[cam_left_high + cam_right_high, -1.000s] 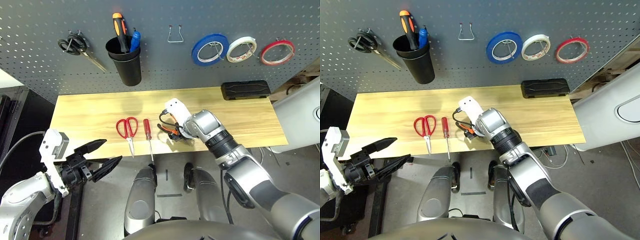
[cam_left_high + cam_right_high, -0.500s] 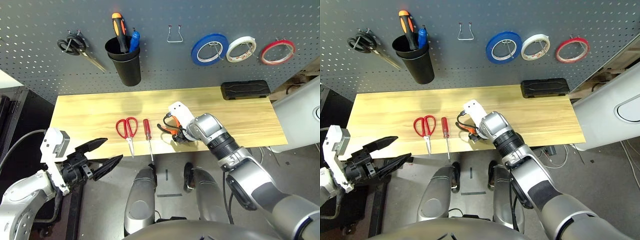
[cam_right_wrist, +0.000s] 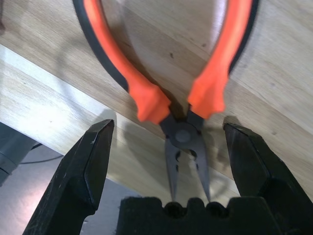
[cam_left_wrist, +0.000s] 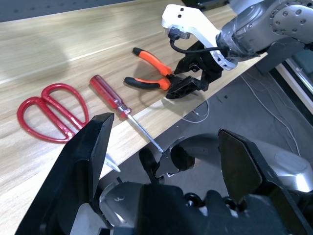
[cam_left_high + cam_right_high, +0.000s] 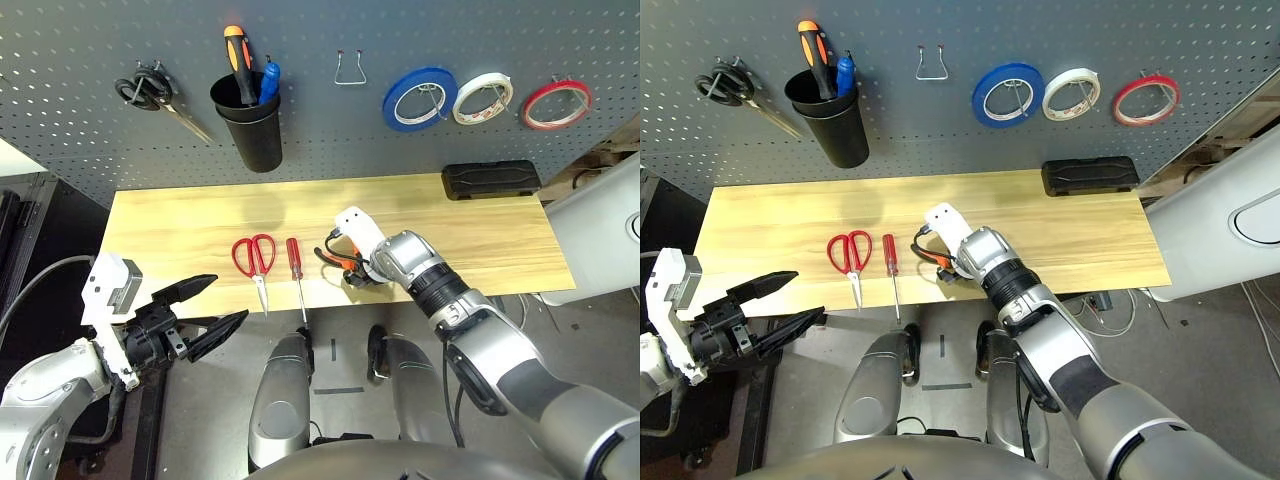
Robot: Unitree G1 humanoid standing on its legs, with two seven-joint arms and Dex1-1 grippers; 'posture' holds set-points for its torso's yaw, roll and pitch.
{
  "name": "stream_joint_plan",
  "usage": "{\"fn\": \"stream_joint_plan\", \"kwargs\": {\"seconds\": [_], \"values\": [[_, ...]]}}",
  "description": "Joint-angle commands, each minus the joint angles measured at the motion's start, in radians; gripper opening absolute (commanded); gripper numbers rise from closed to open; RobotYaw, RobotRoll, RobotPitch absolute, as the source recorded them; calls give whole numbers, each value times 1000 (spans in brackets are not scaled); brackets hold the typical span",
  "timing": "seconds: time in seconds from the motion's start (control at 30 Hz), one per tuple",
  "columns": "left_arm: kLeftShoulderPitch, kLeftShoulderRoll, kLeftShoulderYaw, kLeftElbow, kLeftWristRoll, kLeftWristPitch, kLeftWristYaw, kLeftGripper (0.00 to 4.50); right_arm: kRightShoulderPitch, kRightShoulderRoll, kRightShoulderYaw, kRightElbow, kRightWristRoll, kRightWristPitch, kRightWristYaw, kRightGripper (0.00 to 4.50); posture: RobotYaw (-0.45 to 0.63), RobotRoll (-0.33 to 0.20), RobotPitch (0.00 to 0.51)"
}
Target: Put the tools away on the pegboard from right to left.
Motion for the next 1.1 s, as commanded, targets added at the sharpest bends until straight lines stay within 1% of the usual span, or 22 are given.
{"fn": "stream_joint_plan", "kwargs": {"seconds": [0.03, 0.23, 0.33, 0.43, 0.5, 0.53, 0.7, 0.87, 0.97, 1.1], "values": [[16, 6, 10, -33, -16, 27, 12, 4500, -9, 14, -20, 49, -10, -25, 3, 4475, 273, 0, 238], [10, 9, 19, -56, -29, 56, 27, 4500, -16, 34, -29, 118, -31, -79, 5, 4475, 278, 0, 240], [10, 9, 21, -67, -34, 68, 34, 4500, -18, 45, -37, 143, -39, -98, 0, 3884, 278, 0, 239], [6, 10, 18, -79, -40, 80, 45, 4500, -17, 53, -45, 171, -51, -124, -12, 2764, 279, 0, 239], [1, 11, 15, -85, -44, 87, 52, 4500, -15, 55, -50, 185, -56, -136, -15, 2112, 278, 0, 238], [-2, 11, 14, -86, -46, 90, 54, 4500, -15, 56, -52, 190, -57, -140, -16, 2031, 277, 0, 237], [-15, 12, 7, -88, -49, 99, 63, 4500, -12, 54, -72, 187, -59, -146, -24, 2031, 270, 0, 234], [-32, 8, -6, -81, -46, 101, 67, 4500, 11, 26, -85, 119, -64, -138, -30, 2031, 252, 0, 227], [-42, 6, -7, -73, -48, 99, 60, 4500, 64, -12, -47, -6, -77, -87, 1, 2031, 235, 0, 221], [-63, 22, 7, -24, -40, 85, 33, 4500, 164, -66, -27, -264, -64, 7, 36, 2031, 198, 0, 210]]}}
